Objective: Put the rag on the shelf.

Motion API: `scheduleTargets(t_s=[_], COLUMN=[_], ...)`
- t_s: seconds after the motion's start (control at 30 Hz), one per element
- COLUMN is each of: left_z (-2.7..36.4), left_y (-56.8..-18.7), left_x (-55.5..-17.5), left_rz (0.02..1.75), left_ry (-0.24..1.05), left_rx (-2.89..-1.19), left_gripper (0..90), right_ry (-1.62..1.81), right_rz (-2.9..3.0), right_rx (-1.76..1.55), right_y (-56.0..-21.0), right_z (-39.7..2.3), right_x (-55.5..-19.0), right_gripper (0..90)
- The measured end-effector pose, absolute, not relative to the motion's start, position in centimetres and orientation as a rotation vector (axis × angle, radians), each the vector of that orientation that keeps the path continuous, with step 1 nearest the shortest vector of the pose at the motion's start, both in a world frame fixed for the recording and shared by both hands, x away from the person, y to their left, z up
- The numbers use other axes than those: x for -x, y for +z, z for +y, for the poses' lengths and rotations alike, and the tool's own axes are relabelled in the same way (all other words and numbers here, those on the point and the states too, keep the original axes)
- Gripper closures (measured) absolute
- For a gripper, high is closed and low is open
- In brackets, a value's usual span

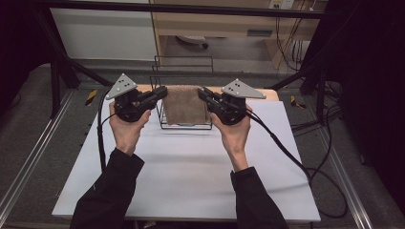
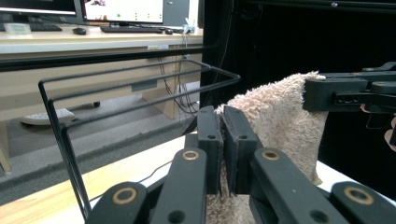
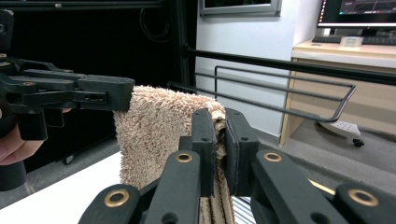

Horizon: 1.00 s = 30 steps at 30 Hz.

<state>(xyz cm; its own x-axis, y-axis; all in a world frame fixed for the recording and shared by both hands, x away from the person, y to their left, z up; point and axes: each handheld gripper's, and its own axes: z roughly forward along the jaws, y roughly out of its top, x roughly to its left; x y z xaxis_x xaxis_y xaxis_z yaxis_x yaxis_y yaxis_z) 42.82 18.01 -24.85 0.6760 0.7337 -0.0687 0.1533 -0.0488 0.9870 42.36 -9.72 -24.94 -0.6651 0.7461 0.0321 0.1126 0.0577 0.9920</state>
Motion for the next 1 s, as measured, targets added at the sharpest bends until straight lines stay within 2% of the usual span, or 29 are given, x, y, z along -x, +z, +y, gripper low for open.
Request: scheduleTargets(t_s=[1.0], left_z=[18.0], left_y=[-19.7], left_x=[-45.5], left_rz=[0.707], left_ry=[0.637], left_rx=[-1.534], left_gripper=[86.0], right_ry=[1.646], right_rz=[1.757], right_rx=[-0.819], right_y=[-19.8], right_z=[-9.2], right_x=[-44.9], right_gripper=[84.2])
